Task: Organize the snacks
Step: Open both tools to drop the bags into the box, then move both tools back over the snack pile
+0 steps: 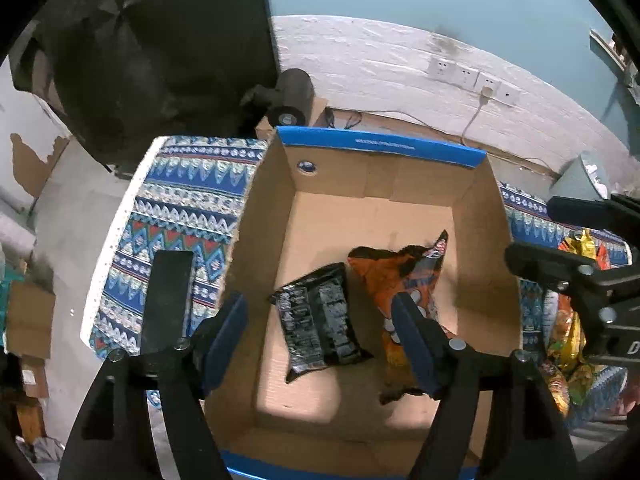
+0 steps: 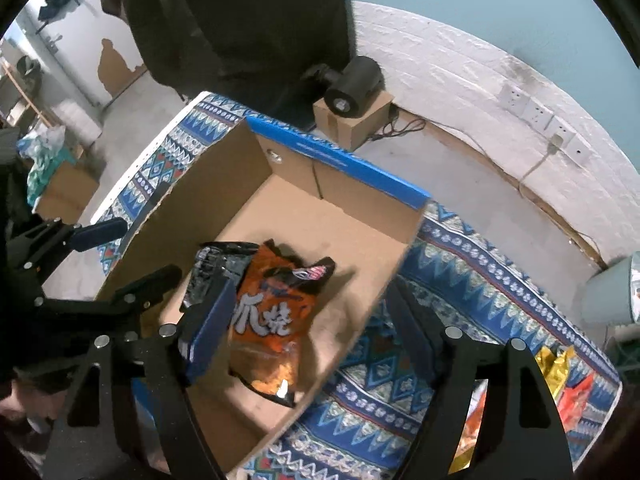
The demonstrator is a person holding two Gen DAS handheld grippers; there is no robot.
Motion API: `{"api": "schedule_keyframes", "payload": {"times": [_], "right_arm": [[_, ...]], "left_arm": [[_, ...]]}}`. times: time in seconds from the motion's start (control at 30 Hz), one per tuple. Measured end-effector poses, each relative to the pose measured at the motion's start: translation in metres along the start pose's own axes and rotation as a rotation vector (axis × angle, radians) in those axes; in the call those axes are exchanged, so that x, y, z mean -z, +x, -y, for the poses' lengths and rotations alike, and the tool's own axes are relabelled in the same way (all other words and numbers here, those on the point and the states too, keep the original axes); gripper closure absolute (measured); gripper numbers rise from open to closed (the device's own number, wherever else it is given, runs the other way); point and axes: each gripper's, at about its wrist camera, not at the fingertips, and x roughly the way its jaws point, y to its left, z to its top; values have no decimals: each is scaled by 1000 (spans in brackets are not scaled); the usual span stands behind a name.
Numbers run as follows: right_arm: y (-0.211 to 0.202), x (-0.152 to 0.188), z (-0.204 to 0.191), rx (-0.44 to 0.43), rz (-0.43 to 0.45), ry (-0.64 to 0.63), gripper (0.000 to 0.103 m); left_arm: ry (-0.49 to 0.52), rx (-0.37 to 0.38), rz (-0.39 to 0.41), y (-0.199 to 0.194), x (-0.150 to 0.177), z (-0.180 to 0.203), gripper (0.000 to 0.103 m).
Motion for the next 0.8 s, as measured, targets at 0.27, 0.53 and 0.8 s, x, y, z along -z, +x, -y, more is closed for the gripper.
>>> {"api": "schedule_keyframes", "payload": {"times": [0.27, 0.53, 0.8], "right_arm": [[-25, 25, 36, 41, -6, 41, 24], [-49, 68, 81, 95, -33, 108, 24], [-73, 113, 127, 122, -38, 210, 24]], "left_arm": [[-8, 106, -21, -3, 1, 22, 28], [56, 136, -25, -9, 6, 57, 28], [165, 155, -9, -21, 13, 104, 27]]}}
